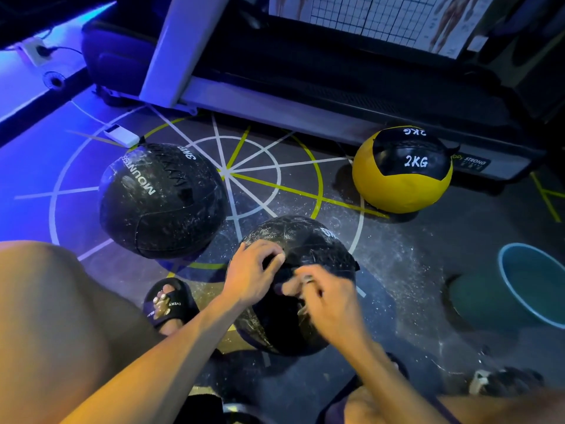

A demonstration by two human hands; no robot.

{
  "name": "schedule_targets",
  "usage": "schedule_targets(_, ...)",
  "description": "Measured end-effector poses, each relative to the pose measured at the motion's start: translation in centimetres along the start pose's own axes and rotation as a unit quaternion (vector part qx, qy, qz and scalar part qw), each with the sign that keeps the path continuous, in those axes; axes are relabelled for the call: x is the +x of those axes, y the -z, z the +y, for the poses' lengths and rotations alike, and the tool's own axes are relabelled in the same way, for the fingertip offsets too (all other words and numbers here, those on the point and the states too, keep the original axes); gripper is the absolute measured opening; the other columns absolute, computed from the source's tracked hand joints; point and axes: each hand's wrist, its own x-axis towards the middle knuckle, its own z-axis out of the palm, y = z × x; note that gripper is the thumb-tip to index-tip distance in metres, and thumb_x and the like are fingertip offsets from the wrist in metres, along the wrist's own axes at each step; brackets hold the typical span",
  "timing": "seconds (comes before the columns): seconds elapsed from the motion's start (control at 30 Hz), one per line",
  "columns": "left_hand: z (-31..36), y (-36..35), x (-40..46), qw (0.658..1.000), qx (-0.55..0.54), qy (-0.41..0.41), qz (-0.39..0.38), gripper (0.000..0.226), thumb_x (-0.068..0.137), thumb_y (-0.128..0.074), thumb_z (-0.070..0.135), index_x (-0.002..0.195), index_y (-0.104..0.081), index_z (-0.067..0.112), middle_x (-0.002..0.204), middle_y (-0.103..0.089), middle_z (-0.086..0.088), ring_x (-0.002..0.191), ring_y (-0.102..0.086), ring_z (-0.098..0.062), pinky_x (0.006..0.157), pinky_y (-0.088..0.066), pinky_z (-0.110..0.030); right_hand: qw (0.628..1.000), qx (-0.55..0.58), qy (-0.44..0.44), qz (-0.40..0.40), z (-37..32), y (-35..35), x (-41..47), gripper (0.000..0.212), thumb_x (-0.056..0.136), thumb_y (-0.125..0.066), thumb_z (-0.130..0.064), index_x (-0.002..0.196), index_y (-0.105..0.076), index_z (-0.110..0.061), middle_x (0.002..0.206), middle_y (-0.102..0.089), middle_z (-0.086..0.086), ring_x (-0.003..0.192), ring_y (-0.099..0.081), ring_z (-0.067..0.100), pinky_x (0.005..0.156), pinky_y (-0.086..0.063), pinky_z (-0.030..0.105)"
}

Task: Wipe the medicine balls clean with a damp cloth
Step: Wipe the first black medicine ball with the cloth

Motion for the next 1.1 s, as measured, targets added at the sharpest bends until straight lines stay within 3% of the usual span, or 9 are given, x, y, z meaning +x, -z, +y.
schedule_targets(0.1,-0.2,0.0,-0.7,0.998,0.027,-0.044,-0.037,0.025,0.100,-0.061,0.038,0.124,-0.066,0.039,0.133,-0.060,0.018,0.129,-0.052,-0.009,0.121,-0.019,-0.057,0.980,0.072,-0.140,0.123,1.3,3.7,1.9,0.031,0.100,-0.053,-0.011,0.103,-0.072,-0.036,0.070,-0.069,-0.011,0.053,-0.058,0.001,0.049,-0.042,0.018)
schedule_targets(0.23,-0.2,-0.5,-2.5,0.972,0.174,-0.117,-0.105,0.055,0.102,-0.051,0.051,0.155,-0.036,0.049,0.165,-0.029,0.009,0.153,-0.026,-0.016,0.121,-0.011,-0.066,0.934,0.170,-0.190,0.252,1.8,5.5,4.0,0.027,0.105,-0.051,-0.016,0.111,-0.072,-0.032,0.103,-0.073,-0.014,0.087,-0.066,0.007,0.076,-0.059,0.039)
schedule_targets(0.3,0.1,-0.7,-3.0,0.962,0.208,-0.128,-0.120,0.059,0.104,-0.046,0.051,0.159,-0.024,0.049,0.169,-0.018,0.007,0.157,-0.015,-0.017,0.123,-0.007,-0.066,0.939,0.186,-0.147,0.248,1.0,5.1,4.5,0.027,0.106,-0.050,-0.016,0.118,-0.069,-0.031,0.120,-0.070,-0.015,0.091,-0.064,-0.006,0.080,-0.057,0.026)
schedule_targets(0.4,0.3,-1.2,-3.0,0.953,0.229,-0.167,-0.106,0.062,0.099,-0.051,0.048,0.157,-0.031,0.046,0.167,-0.028,0.002,0.155,-0.025,-0.021,0.121,-0.016,-0.067,0.994,0.017,-0.007,0.104,0.0,3.2,5.0,0.036,0.105,-0.049,-0.010,0.131,-0.063,-0.030,0.132,-0.065,-0.009,0.101,-0.063,-0.001,0.088,-0.056,0.025)
schedule_targets(0.53,0.5,-1.9,-3.1,0.960,0.209,-0.166,-0.081,0.060,0.090,-0.065,0.044,0.146,-0.047,0.032,0.159,-0.042,0.006,0.153,-0.031,-0.018,0.125,-0.010,-0.062,0.972,-0.170,0.037,-0.158,1.4,0.6,4.4,0.055,0.101,-0.043,-0.004,0.148,-0.052,-0.033,0.152,-0.052,-0.006,0.138,-0.049,0.018,0.111,-0.046,0.044)
schedule_targets(0.73,0.9,-2.1,-2.9,0.979,0.144,-0.133,-0.054,0.053,0.085,-0.076,0.049,0.127,-0.048,0.032,0.150,-0.053,0.013,0.152,-0.028,-0.006,0.129,-0.003,-0.046,0.982,-0.161,0.030,-0.095,4.1,1.7,2.8,0.044,0.095,-0.048,-0.012,0.134,-0.067,-0.019,0.144,-0.061,0.000,0.138,-0.053,0.017,0.113,-0.045,0.041)
schedule_targets(0.83,1.1,-2.2,-3.3,0.980,0.141,-0.131,-0.058,0.051,0.079,-0.080,0.050,0.114,-0.048,0.031,0.135,-0.061,0.014,0.151,-0.028,-0.005,0.128,0.002,-0.039,0.968,-0.195,0.100,-0.118,2.7,2.6,1.8,0.036,0.091,-0.040,-0.027,0.093,-0.076,-0.026,0.096,-0.076,-0.008,0.092,-0.071,0.019,0.079,-0.059,0.036)
schedule_targets(0.93,1.5,-2.3,-3.4,0.977,0.152,-0.136,-0.061,0.049,0.080,-0.078,0.054,0.109,-0.046,0.032,0.148,-0.053,0.020,0.154,-0.022,-0.003,0.128,0.004,-0.039,0.964,-0.232,0.028,-0.128,2.3,4.5,3.3,0.034,0.095,-0.039,-0.026,0.067,-0.060,-0.030,0.055,-0.050,-0.016,0.050,-0.049,0.008,0.053,-0.045,0.029)
schedule_targets(1.1,1.6,-2.1,-2.9,0.978,0.156,-0.119,-0.066,0.049,0.081,-0.077,0.057,0.103,-0.041,0.032,0.155,-0.046,0.020,0.155,-0.017,-0.004,0.128,0.001,-0.042,0.985,-0.143,-0.017,0.091,2.6,4.4,3.5,0.031,0.100,-0.050,-0.014,0.126,-0.068,-0.017,0.120,-0.073,-0.004,0.106,-0.068,0.015,0.093,-0.055,0.036)
